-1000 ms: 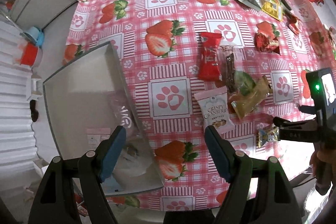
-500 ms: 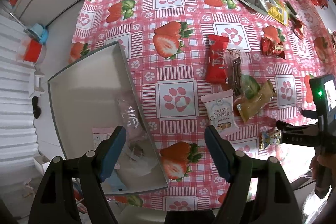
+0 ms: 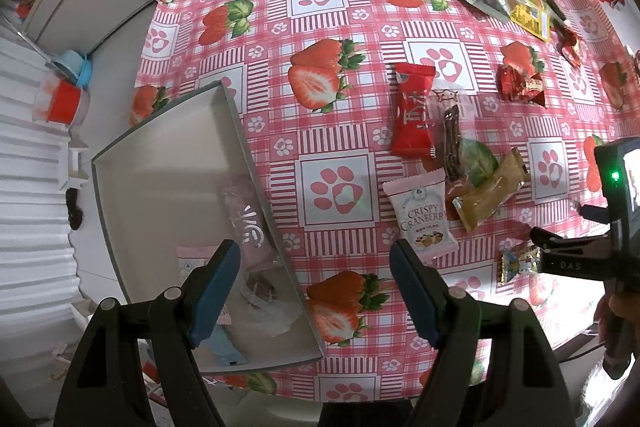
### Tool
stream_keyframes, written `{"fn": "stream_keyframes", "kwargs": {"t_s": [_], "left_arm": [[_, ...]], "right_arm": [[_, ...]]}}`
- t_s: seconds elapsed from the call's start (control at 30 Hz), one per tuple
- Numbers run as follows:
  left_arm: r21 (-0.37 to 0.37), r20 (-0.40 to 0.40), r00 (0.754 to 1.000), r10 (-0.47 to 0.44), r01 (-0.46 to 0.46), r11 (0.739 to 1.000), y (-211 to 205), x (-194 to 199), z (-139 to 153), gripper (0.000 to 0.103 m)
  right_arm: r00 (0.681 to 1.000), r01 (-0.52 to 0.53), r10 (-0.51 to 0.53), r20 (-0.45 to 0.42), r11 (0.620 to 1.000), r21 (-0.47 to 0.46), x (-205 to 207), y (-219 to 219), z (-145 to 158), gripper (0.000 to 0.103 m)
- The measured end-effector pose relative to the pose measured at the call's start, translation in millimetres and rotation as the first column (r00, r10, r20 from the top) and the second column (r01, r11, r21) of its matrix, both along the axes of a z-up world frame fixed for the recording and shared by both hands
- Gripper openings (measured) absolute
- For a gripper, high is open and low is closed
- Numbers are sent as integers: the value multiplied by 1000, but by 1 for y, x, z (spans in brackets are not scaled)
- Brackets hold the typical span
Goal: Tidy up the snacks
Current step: 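Move both tools back over the remaining snacks on the table, then grasp the pink Crispy Cranberry pack with the left tool while the right tool grasps the Hello Kitty candy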
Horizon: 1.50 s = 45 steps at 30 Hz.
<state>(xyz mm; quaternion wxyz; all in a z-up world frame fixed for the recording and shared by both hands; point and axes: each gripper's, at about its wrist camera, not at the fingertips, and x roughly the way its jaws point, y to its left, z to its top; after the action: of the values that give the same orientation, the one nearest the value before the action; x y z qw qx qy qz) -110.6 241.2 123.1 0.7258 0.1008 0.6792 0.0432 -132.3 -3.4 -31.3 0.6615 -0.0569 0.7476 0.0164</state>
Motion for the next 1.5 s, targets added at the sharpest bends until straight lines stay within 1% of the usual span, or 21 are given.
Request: {"fn": "stream_keyframes", "kwargs": {"t_s": [0.1, 0.17, 0.23, 0.3, 0.4, 0.47, 0.57, 0.7, 0.8, 0.93, 1.0, 1.07, 1.13, 1.2, 1.3, 1.4, 1.43, 1.5], "left_arm": [[2, -2, 1000, -1, 1, 1000, -1, 1, -1, 80], [-10, -10, 1000, 4, -4, 1000, -2, 1, -3, 80], [-52, -38, 999, 18, -20, 998, -1, 1, -8, 80], [-113, -77, 996, 44, -52, 992, 2, 2, -16, 80], [-147, -123, 991, 61, -79, 986, 0, 3, -30, 80], [-144, -141, 988, 57, -77, 987, -4, 3, -38, 80], [-163, -162, 985, 53, -79, 983, -12, 7, -50, 80], [-184, -184, 981, 66, -100, 978, -23, 15, -64, 80], [-192, -186, 979, 79, -115, 975, -29, 20, -71, 80], [-203, -205, 974, 99, -141, 969, -35, 24, -85, 80], [-201, -212, 971, 112, -155, 967, -35, 24, -92, 80], [-196, -217, 969, 115, -159, 968, -34, 25, -98, 80], [-193, -223, 968, 115, -160, 968, -36, 24, -104, 80], [-196, -229, 967, 116, -162, 967, -37, 23, -111, 80], [-191, -237, 965, 116, -164, 968, -39, 26, -117, 80], [-185, -252, 961, 114, -163, 969, -39, 25, -125, 80], [-185, -243, 963, 112, -160, 970, -40, 25, -125, 80], [-179, -242, 964, 107, -153, 972, -42, 24, -127, 80]], "right_arm": [[1000, 0, 0, 2, 1000, 0, 0, 0, 0, 103], [1000, 0, 0, 2, 1000, 0, 0, 0, 0, 103], [1000, 1, -1, 4, 1000, 0, 0, 0, 0, 103], [1000, 1, -1, 11, 1000, 1, 0, 1, 1, 103], [1000, 0, 0, 27, 1000, 2, -1, 1, 2, 103], [999, 0, 0, 37, 1000, 3, -2, 1, 3, 103], [999, 1, -2, 48, 1000, 4, -3, 0, 3, 103], [999, 5, -5, 42, 1000, 3, -3, 0, 3, 103], [1000, -1, 1, 15, 1000, 2, 0, 1, 1, 103], [999, -27, 27, -43, 1000, 2, 7, 3, -1, 103], [999, -40, 40, -8, 999, 14, 5, 4, 8, 103], [996, -82, 80, 31, 996, 42, 1, 9, 20, 103], [980, -192, 187, 67, 979, 70, -8, 23, 32, 103], [934, -353, 348, 85, 934, 56, -20, 46, 39, 103], [857, -514, 511, 73, 858, 23, -34, 77, 36, 103], [800, -599, 598, 51, 801, 9, -41, 99, 27, 103], [784, -621, 620, 43, 784, 8, -42, 105, 24, 103], [757, -654, 654, 13, 757, 13, -44, 115, 19, 91]]}}
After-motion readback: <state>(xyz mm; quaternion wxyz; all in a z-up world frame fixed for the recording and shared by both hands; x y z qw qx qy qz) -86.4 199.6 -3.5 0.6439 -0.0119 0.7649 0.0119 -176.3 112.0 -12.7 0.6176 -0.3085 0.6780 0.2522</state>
